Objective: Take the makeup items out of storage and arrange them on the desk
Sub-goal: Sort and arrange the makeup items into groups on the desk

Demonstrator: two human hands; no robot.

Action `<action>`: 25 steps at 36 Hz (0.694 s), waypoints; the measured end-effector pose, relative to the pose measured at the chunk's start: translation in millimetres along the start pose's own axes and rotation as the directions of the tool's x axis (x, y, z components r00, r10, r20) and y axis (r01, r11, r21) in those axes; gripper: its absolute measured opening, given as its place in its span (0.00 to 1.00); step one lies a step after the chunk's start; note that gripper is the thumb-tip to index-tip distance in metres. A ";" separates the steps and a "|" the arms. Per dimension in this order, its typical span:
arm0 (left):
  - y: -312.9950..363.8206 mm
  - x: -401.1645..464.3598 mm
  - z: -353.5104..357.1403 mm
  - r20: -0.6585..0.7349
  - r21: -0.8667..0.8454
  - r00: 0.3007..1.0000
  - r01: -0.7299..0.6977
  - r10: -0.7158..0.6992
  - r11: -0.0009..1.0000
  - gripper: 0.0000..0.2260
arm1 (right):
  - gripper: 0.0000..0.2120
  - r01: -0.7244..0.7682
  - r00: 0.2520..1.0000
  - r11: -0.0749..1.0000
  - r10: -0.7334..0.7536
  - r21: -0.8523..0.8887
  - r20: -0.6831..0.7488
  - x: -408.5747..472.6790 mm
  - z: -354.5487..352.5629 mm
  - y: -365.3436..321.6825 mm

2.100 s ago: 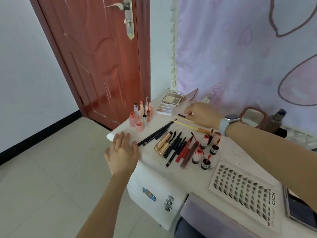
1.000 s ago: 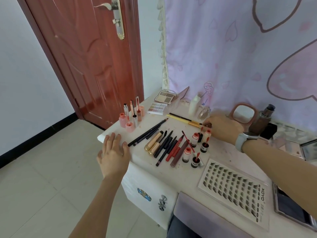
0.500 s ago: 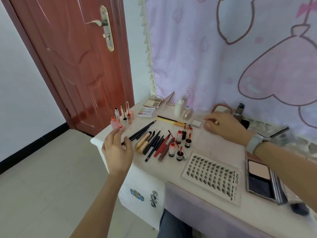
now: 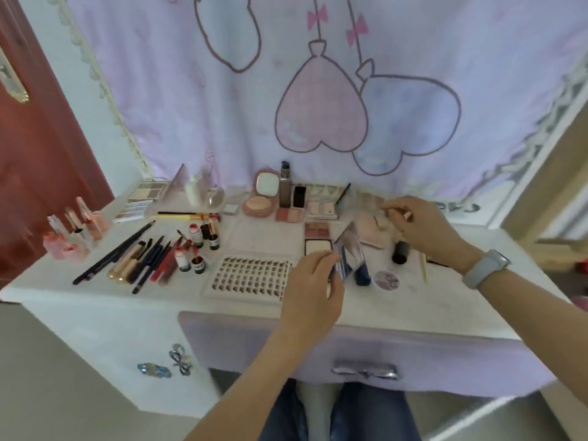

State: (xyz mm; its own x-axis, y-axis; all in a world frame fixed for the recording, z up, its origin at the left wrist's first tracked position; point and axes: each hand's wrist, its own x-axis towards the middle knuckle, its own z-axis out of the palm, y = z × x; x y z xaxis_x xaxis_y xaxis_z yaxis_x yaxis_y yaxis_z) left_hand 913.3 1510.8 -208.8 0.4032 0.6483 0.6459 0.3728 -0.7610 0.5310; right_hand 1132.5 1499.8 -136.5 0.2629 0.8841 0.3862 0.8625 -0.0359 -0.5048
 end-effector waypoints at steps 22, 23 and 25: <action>11.4 -36.7 63.4 0.184 0.165 0.973 -0.173 0.142 0.971 0.07 | 0.19 0.053 0.993 0.850 0.012 -0.525 0.120 -40.0 20.2 77.5; 12.0 -36.6 63.0 0.191 0.169 0.972 -0.171 0.138 0.971 0.08 | 0.19 0.092 0.989 0.839 -0.016 -0.537 0.145 -41.9 23.1 78.2; 12.9 -36.8 61.5 0.203 0.170 0.970 -0.169 0.134 0.971 0.08 | 0.20 0.130 0.984 0.826 -0.040 -0.549 0.172 -43.7 25.8 78.7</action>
State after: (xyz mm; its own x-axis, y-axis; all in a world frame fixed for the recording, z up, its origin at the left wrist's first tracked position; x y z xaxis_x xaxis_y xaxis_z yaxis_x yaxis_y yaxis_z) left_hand 954.6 1478.8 -259.5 0.6103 0.5326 0.5864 0.4359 -0.8439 0.3128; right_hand 1177.7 1470.4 -213.1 0.1496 0.9519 0.2674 0.9837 -0.1706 0.0569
